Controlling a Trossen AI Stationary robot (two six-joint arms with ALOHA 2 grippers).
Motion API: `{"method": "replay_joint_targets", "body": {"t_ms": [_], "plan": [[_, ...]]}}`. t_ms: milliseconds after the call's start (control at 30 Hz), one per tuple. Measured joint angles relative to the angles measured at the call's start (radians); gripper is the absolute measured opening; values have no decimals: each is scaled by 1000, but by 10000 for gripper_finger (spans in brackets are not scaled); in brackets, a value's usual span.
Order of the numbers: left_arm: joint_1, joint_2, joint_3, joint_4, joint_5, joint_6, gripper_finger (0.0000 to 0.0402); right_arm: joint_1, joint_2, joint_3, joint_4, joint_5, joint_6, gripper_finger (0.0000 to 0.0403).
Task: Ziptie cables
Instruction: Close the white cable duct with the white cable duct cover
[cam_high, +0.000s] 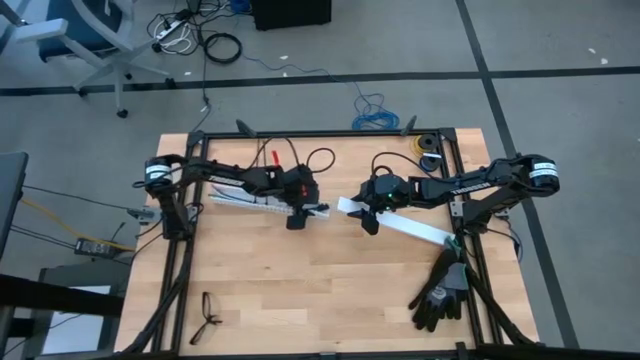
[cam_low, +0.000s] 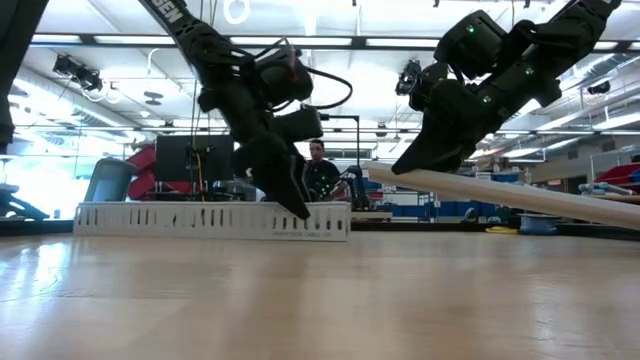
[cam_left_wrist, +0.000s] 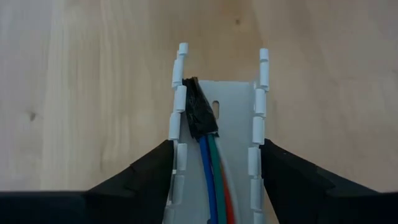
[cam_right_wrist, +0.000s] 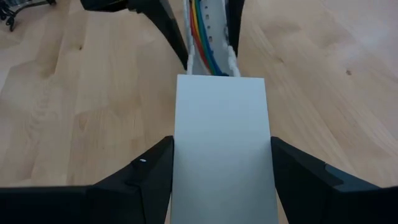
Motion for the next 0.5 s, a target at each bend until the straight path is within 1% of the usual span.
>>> {"method": "replay_joint_targets", "body": {"t_ms": [133,233,333,433,500], "plan": [[-1,-83,-110,106,2,-32,234,0,0,0,-3,0,1,229],[-1,-166,-237,249,-7,-83,234,0,0,0,-2,0,1,229],[-1,-226,-373,437,-17,-138,234,0,1,-1,1,0,2,229],[-2,-237,-482,641,-14,-174,234,0,1,-1,5,7,10,229],[-3,-224,-527,722,-7,-189,234,-1,1,-2,5,13,16,229]]}}
